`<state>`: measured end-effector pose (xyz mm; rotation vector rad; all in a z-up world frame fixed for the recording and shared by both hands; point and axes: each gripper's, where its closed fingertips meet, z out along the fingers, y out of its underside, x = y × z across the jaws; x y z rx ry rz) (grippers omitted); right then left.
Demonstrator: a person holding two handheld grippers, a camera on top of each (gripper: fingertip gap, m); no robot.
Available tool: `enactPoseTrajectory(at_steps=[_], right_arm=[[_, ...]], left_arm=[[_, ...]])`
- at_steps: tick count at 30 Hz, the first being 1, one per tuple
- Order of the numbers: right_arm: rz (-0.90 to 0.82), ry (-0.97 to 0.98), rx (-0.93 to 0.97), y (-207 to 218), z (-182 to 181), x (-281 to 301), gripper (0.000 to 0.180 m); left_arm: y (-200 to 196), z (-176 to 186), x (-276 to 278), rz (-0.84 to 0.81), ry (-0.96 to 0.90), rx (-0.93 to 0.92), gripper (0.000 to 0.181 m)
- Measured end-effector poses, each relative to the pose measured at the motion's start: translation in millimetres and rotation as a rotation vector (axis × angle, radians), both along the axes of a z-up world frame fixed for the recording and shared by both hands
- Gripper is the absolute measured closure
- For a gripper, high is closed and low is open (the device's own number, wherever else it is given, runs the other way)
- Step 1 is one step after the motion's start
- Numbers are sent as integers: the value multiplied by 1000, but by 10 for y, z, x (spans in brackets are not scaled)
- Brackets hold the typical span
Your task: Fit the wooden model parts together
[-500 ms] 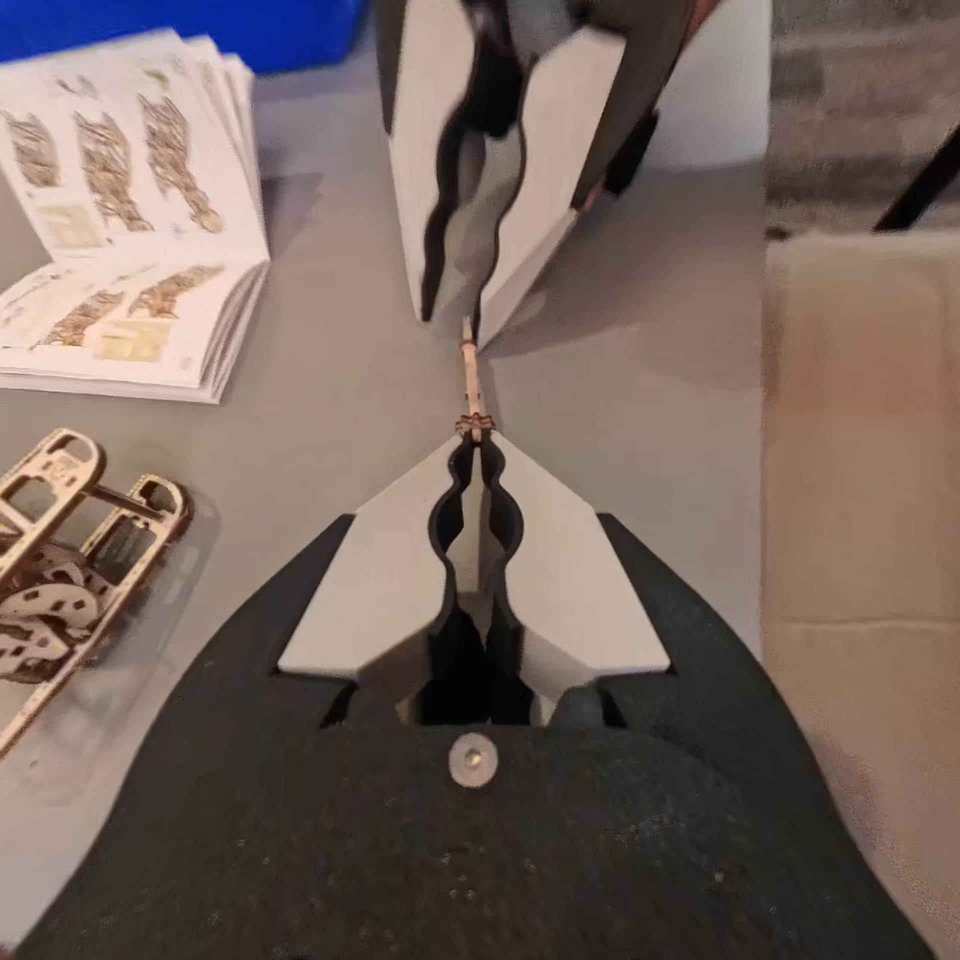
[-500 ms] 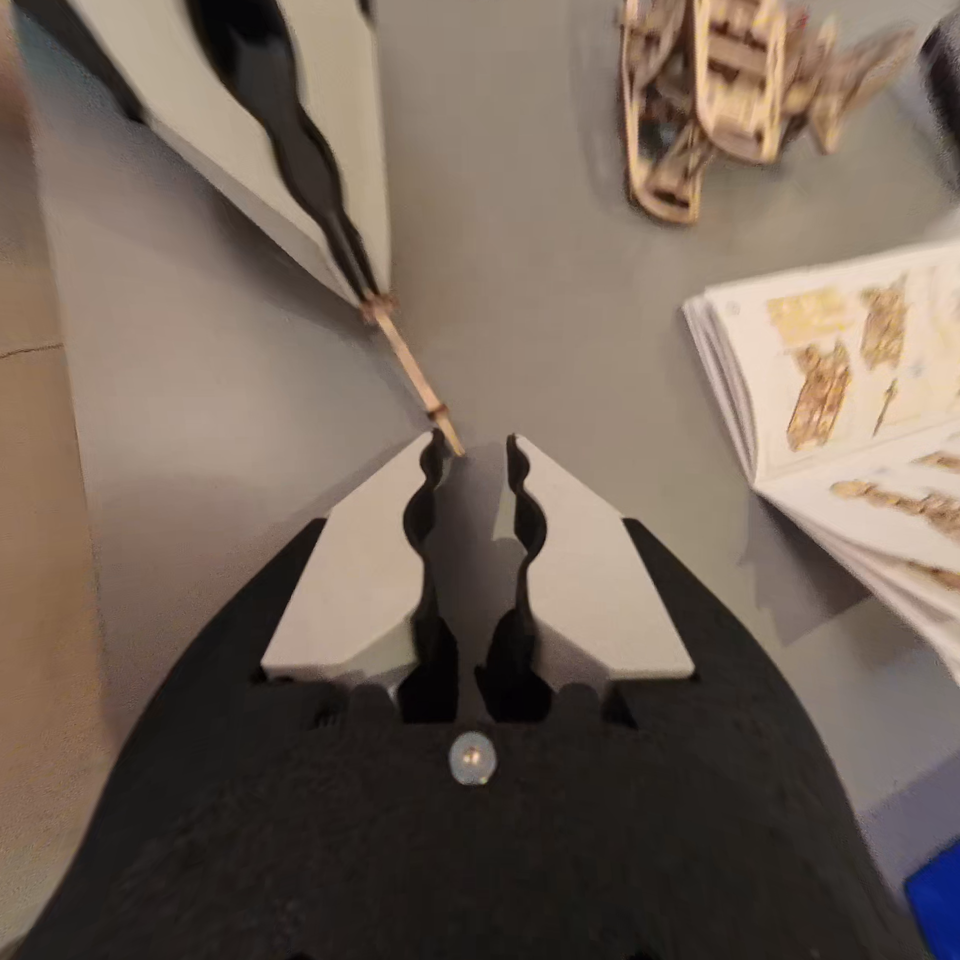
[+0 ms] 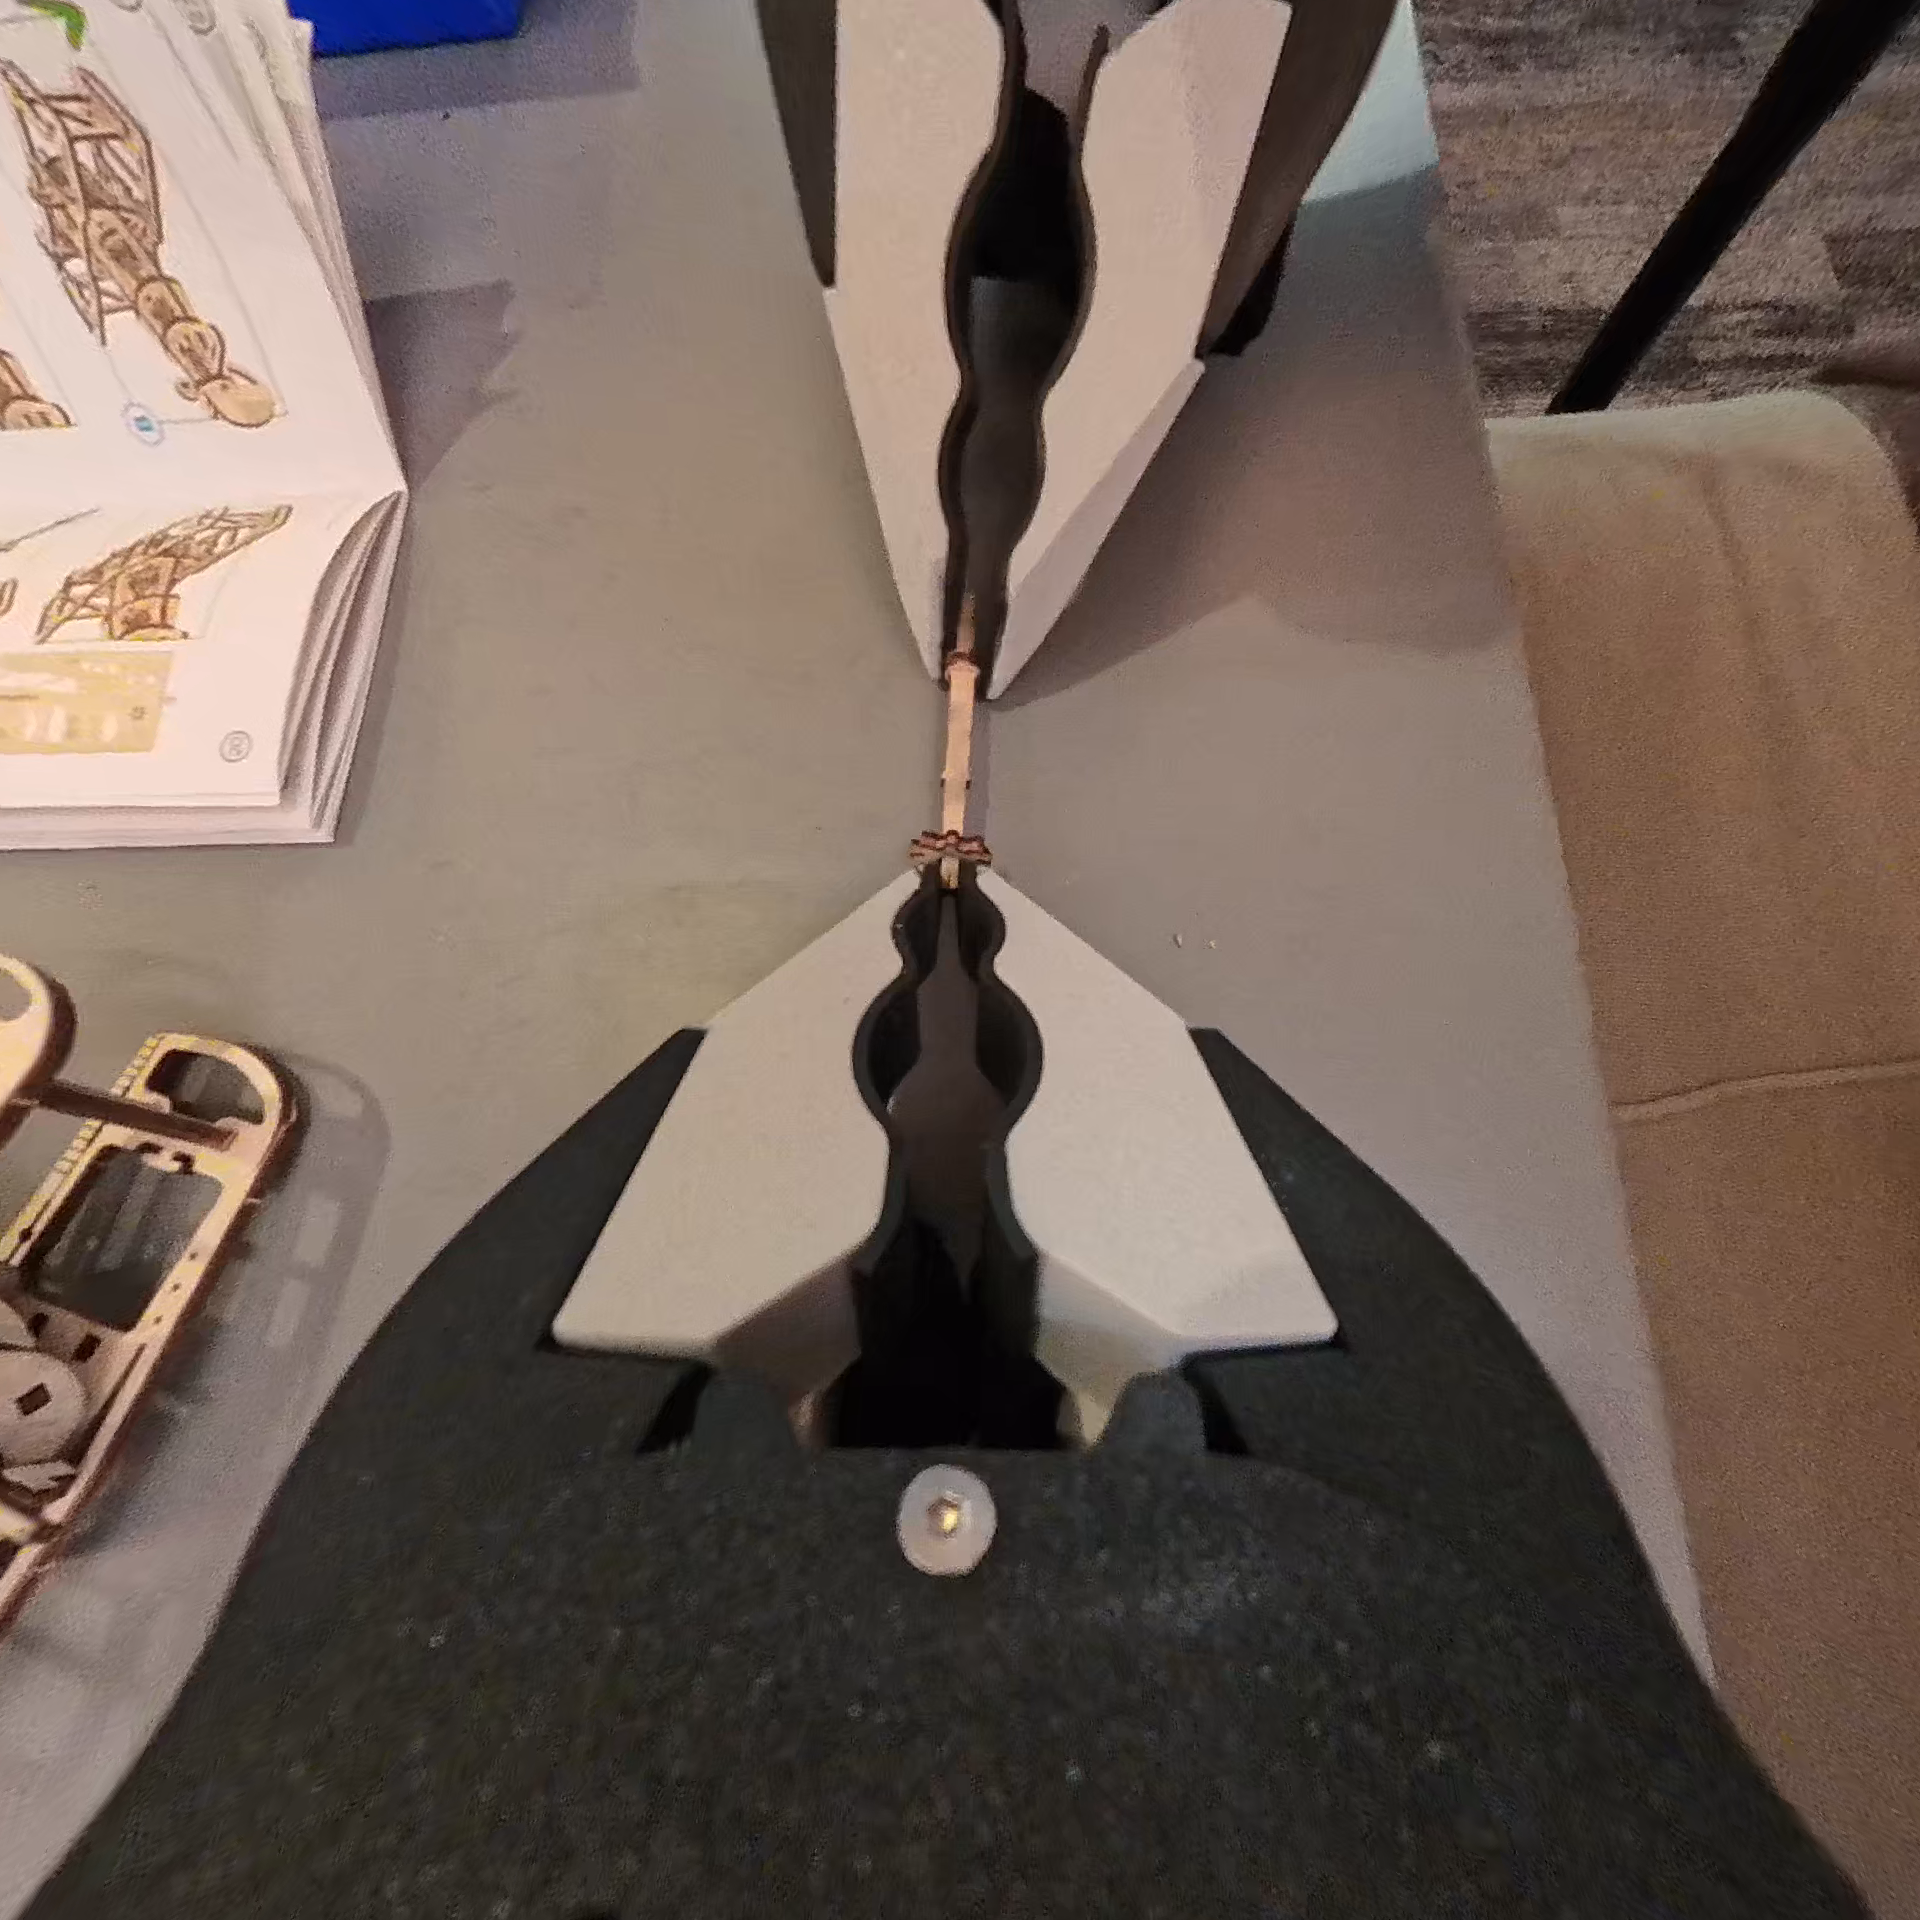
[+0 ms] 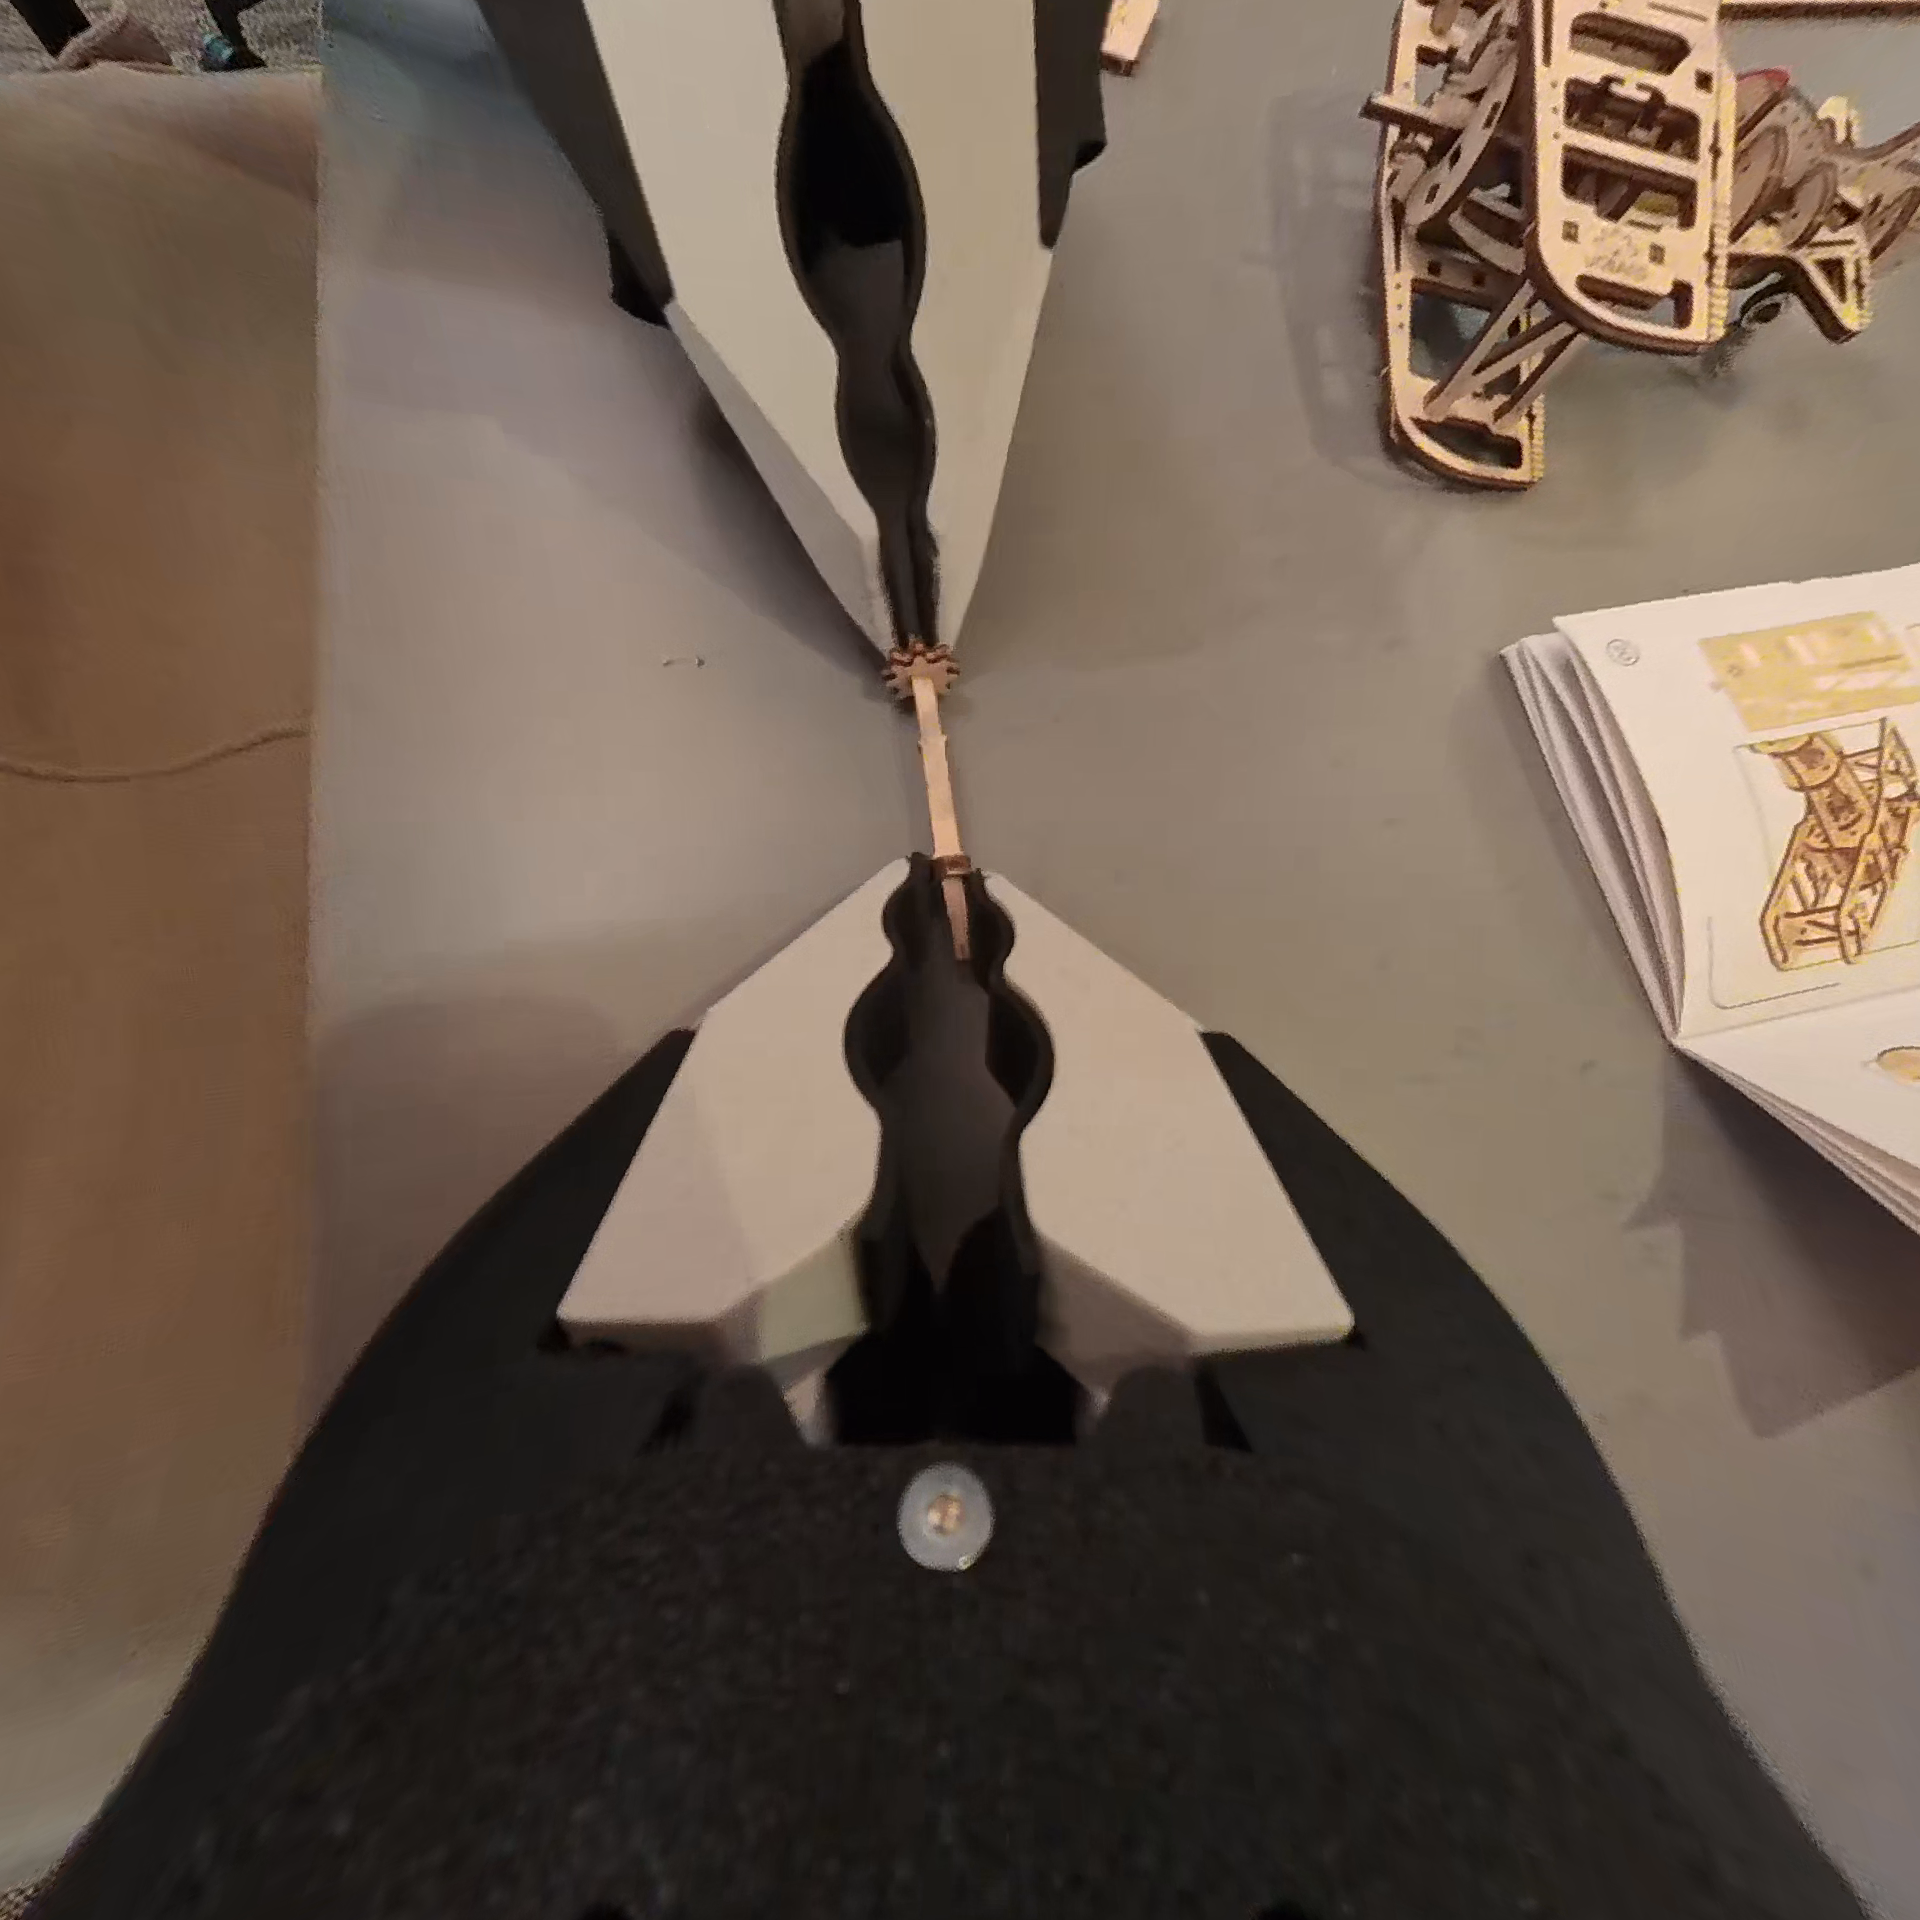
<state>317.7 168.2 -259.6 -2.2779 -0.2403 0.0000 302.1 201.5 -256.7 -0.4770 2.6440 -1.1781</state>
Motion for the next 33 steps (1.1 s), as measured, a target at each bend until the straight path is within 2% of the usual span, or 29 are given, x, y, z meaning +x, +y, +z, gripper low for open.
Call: enactPoseTrajectory(at_steps=[10, 33], right_arm=[[29, 91, -20, -1, 3, -4, 177], [34, 89, -21, -6, 1, -3, 176]], left_arm=[[-6, -18, 21, -13, -46, 31, 180], [-44, -22, 52, -22, -43, 39, 181]])
